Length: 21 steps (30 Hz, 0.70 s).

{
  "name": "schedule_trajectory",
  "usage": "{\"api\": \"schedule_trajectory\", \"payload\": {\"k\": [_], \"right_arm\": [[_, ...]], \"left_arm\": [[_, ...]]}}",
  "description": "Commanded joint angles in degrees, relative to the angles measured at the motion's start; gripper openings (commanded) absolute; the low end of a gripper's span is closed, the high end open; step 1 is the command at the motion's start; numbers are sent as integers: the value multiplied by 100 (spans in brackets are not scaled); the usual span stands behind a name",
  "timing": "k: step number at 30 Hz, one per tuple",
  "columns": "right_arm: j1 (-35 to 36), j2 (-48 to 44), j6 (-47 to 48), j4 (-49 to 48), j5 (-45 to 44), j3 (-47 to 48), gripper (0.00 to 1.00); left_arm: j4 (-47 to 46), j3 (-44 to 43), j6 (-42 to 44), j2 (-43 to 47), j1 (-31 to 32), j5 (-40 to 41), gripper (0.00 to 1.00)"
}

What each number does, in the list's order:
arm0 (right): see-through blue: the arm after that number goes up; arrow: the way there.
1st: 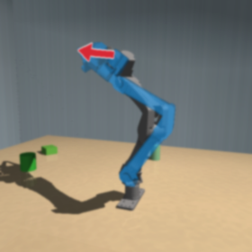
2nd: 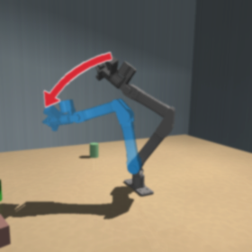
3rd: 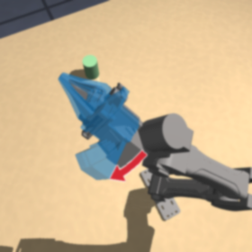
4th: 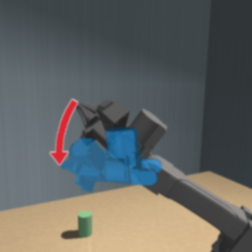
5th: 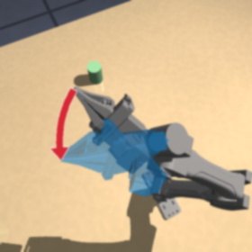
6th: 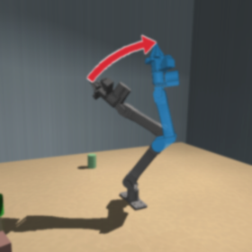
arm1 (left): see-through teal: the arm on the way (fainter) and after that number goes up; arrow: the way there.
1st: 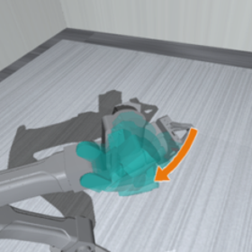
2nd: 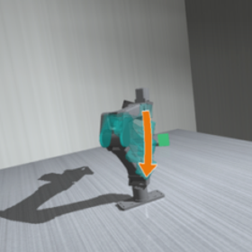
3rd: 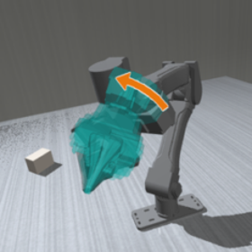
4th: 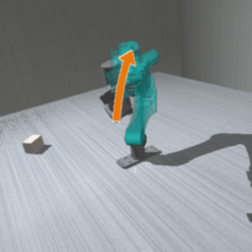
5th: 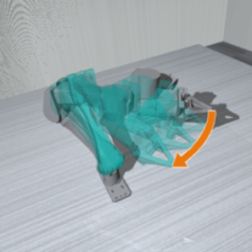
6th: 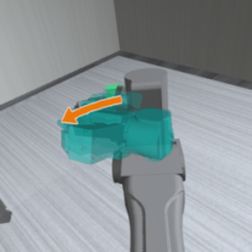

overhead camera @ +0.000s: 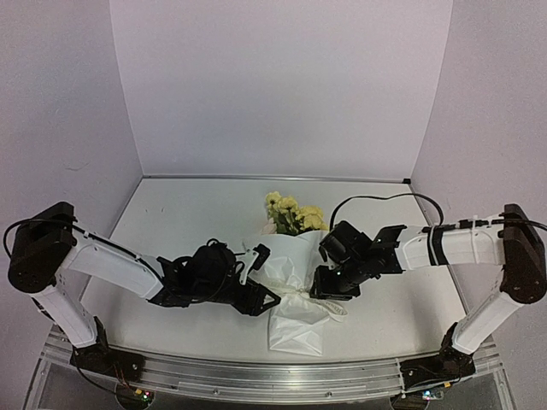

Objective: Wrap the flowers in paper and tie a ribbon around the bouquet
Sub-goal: Tie the half-tied ribbon around the folded bouquet.

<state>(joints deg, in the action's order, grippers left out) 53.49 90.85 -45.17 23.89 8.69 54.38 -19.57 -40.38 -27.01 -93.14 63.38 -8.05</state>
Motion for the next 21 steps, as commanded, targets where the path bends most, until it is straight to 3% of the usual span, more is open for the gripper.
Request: {"api": "schedule_trajectory", "payload": {"k": [1,8,16,21], "right_arm": [[-21,55,-158,-237,-24,-121,35],[-23,86,-249,-385,14,-216,28],[-30,201,-317,-510,104,-183,6],[-27,204,-289,-510,146,-173,0]], "left_arm": [[-255,-465,-320,-288,41,-73,59],[-48,-671,-603,-622,67,-26,52],[255,-833,-791,-801,78,-3,42],[329,-856,-953,-888,79,113,23]]}}
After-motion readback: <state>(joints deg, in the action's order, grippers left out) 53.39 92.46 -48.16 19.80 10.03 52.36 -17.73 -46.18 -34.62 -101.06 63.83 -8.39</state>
